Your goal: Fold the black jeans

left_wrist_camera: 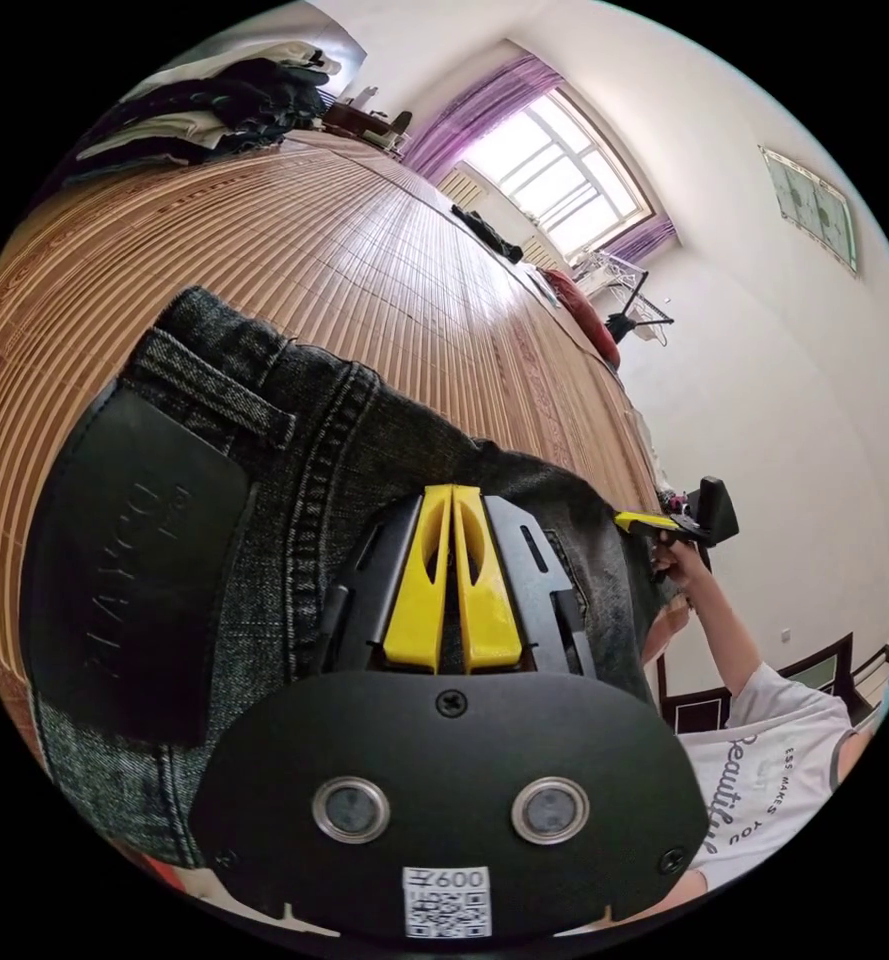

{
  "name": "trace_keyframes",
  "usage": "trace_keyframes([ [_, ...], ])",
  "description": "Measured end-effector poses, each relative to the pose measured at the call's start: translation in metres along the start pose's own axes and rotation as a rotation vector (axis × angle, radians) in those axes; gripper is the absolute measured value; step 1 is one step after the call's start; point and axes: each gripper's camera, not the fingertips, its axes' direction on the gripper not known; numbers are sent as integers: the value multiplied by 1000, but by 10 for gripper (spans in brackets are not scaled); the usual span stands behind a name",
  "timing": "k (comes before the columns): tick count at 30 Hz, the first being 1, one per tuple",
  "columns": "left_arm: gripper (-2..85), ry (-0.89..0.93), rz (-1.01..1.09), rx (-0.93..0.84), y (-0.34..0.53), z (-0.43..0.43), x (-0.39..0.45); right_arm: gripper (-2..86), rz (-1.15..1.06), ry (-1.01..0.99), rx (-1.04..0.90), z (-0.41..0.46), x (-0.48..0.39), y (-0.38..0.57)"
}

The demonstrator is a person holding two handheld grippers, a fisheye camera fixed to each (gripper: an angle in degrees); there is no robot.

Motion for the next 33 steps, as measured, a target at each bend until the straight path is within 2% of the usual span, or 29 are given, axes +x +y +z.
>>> trace_keyframes([
  [2, 2, -8, 1, 1, -2, 3, -2, 14, 78, 97, 27, -46, 27, 42],
  [5, 2, -34, 6, -1, -6, 11, -2, 7, 197, 404, 53, -112, 54, 111],
  [6, 3, -44, 9, -2, -7, 15, -2, 0, 192, 385, 107, -135, 56, 135],
  [8, 3, -74, 18, -4, -8, 21, 0, -5, 370, 328, 203, -164, 66, 160],
  [10, 3, -136, 42, -10, -8, 28, 9, -8, 366, 487, 258, -176, 34, 172],
  [11, 3, -212, 75, -19, -9, 34, 24, -8, 346, 490, 258, -174, 26, 172],
  [13, 3, -372, 128, -69, -12, 44, 59, -8, 290, 352, 285, -174, 8, 169],
  [14, 3, -372, 178, -110, -9, 52, 87, -8, 295, 317, 297, -175, 6, 167],
  [15, 3, -213, 271, -86, 1, 57, 113, -8, 324, 267, 337, -179, 5, 166],
  [17, 3, -57, 294, -70, 19, 76, 128, -8, 390, 208, 402, -186, 11, 163],
  [19, 3, -165, 299, -263, 35, 126, 129, -9, 520, 150, 464, -199, 34, 161],
  [20, 4, -222, 398, -220, 53, 136, 131, -9, 574, 150, 482, -204, 43, 163],
  [22, 3, -200, 426, -114, 75, 134, 125, -9, 727, 248, 490, -220, 70, 178],
  [23, 2, -201, 459, -73, 88, 134, 122, -9, 725, 254, 494, -223, 74, 182],
  [25, 2, -220, 466, -37, 102, 136, 120, -8, 796, 178, 570, -237, 91, 205],
  [27, 2, -315, 534, -16, 118, 149, 133, -8, 881, 228, 671, -245, 86, 227],
  [33, 2, -563, 702, 92, 169, 189, 159, -8, 892, 146, 759, -240, 74, 242],
])
